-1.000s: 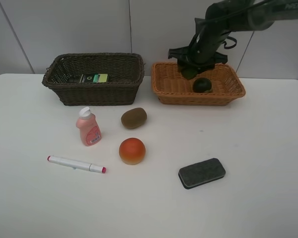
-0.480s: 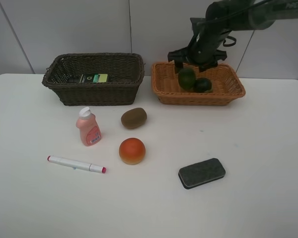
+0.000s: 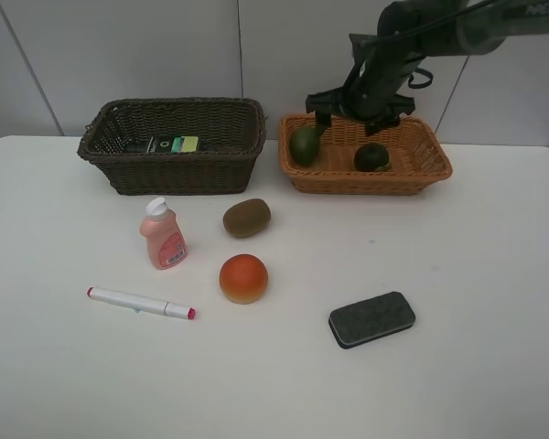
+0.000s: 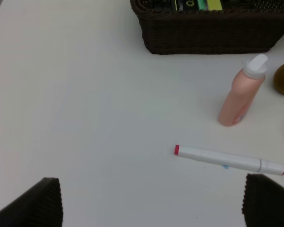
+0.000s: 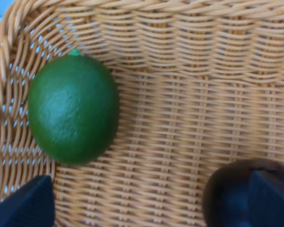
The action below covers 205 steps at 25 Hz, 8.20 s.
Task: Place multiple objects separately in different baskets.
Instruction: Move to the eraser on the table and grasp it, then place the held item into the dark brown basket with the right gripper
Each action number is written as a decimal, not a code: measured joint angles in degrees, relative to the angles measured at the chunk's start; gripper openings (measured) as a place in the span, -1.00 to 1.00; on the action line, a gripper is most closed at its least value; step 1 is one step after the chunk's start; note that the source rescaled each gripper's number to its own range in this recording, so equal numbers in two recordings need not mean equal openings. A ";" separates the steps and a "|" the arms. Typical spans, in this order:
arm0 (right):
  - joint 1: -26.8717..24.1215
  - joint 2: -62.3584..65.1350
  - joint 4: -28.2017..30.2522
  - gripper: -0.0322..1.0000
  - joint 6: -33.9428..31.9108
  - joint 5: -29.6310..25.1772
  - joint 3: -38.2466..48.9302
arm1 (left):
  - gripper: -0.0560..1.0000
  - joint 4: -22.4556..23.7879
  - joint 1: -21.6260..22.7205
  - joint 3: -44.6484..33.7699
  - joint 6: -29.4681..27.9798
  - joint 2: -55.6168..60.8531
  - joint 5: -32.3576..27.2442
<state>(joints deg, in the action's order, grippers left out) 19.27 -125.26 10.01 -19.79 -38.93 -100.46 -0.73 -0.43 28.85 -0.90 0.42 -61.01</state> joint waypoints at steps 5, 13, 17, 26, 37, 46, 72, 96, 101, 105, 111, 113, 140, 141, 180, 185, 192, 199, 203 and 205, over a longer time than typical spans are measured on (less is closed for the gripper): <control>0.48 0.58 -1.39 0.96 0.00 -3.45 0.00 | 1.00 0.00 0.00 0.00 0.00 0.00 0.00; 1.38 4.45 -7.04 0.96 -0.09 -16.79 0.00 | 1.00 0.00 0.00 0.00 0.00 0.00 0.00; 3.44 5.54 -7.12 0.96 -0.21 -25.53 -0.18 | 1.00 0.00 0.00 0.00 0.00 0.00 0.00; 9.37 11.00 -6.25 0.96 0.18 -30.69 2.82 | 1.00 0.00 0.00 0.00 0.00 0.00 0.00; 16.13 31.27 -5.84 0.96 1.20 -26.90 28.72 | 1.00 0.00 0.00 0.00 0.00 0.00 0.00; 21.13 41.48 -1.26 0.96 26.44 -22.16 47.48 | 1.00 0.00 0.00 0.00 0.00 0.00 0.00; 21.81 29.61 -1.12 0.96 72.05 7.11 59.33 | 1.00 0.00 0.00 0.00 0.00 0.00 0.00; 19.15 26.12 0.66 0.96 72.16 10.92 59.33 | 1.00 0.00 0.00 0.00 0.00 0.00 0.00; 19.15 26.12 0.66 0.96 72.16 10.92 59.33 | 1.00 0.00 0.00 0.00 0.00 0.00 0.00; 19.15 25.34 0.66 0.96 72.16 10.92 59.33 | 1.00 0.00 0.00 0.00 0.00 0.00 0.00; 19.15 22.60 0.66 0.96 72.16 12.03 59.28 | 1.00 0.00 0.00 0.00 0.00 0.00 0.00; 19.15 22.58 0.66 0.96 72.16 12.31 59.28 | 1.00 0.00 0.00 0.00 0.00 0.00 0.00; 19.15 22.40 0.66 -0.39 72.16 12.74 59.28 | 1.00 0.00 0.00 0.00 0.00 0.00 0.00; 19.15 22.40 0.66 -0.39 72.16 12.74 59.28 | 1.00 0.00 0.00 0.00 0.00 0.00 0.00; 19.15 27.12 -16.51 -0.39 45.63 31.92 26.00 | 1.00 0.00 0.00 0.00 0.00 0.00 0.00; 18.84 18.71 -18.10 -0.39 42.20 52.53 26.00 | 1.00 0.00 0.00 0.00 0.00 0.00 0.00; 18.49 5.30 -25.31 -0.39 40.08 69.04 21.36 | 1.00 0.00 0.00 0.00 0.00 0.00 0.00; 18.31 -6.39 -25.08 -0.39 40.00 58.48 6.13 | 1.00 0.00 0.00 0.00 0.05 0.00 0.00; 17.13 -11.56 -24.92 -0.39 40.00 47.93 -1.60 | 1.00 0.00 0.00 0.00 0.05 0.00 0.00; 16.48 -12.77 -24.92 -0.39 40.00 44.61 -3.53 | 1.00 0.00 0.00 0.00 0.05 0.00 0.00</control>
<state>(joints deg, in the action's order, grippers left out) 35.75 -138.03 -14.91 20.21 5.68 -103.98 -0.73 -0.43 28.85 -0.85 0.42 -61.01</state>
